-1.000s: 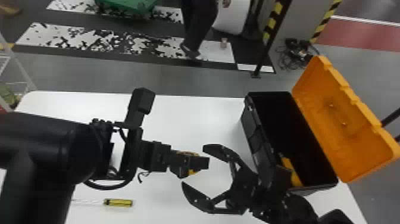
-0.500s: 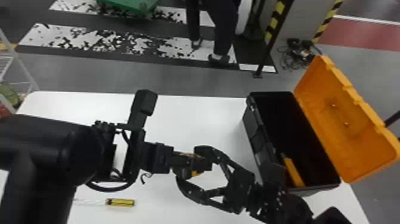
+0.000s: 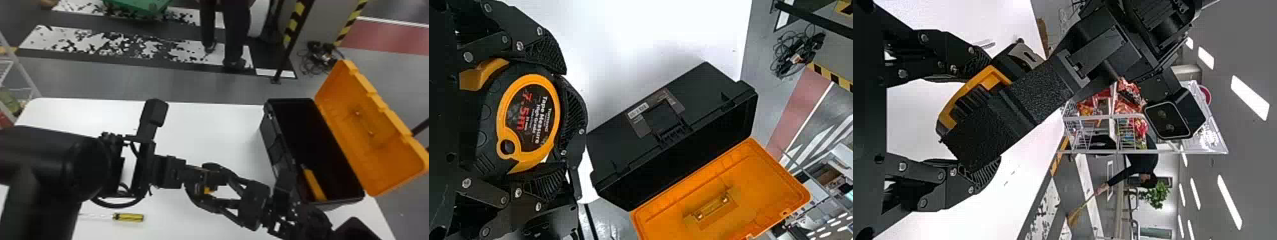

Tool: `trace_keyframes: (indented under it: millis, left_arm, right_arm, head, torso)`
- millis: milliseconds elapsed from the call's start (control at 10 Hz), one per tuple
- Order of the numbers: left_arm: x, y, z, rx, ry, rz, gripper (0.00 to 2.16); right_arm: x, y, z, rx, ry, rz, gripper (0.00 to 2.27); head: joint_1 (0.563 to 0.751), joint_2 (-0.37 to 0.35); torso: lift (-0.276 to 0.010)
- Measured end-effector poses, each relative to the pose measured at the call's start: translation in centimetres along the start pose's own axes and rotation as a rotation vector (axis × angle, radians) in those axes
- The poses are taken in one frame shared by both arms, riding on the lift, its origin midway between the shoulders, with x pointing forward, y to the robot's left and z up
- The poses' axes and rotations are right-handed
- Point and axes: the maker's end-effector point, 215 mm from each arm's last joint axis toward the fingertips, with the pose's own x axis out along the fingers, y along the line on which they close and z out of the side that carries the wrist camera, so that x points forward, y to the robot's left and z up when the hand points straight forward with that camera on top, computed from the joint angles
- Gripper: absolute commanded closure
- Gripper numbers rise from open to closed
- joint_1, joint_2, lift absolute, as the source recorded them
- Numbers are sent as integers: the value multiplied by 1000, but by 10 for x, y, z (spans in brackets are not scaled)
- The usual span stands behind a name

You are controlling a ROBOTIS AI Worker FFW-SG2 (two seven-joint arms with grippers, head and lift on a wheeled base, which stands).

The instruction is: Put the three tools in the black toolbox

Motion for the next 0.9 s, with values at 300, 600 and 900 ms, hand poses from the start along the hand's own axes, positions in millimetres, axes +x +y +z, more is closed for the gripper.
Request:
trace_keyframes:
  millis: [300, 600, 900]
  left_arm:
    - [2, 3, -8, -13, 8, 7, 1828]
    - [5, 3, -13, -11, 9, 11, 201]
    - [5, 0, -13, -6, -2, 2, 16]
  right_arm:
    - [-4, -5, 4, -8, -4, -8, 1956]
    - [-12, -10, 5, -14, -10, -19, 1956]
    - [-14, -13, 8, -17, -18, -25, 1956]
  head:
    - [695, -150]
    - [695, -169]
    - [695, -179]
  torso:
    - [-55]
    - [-55]
    - [-55]
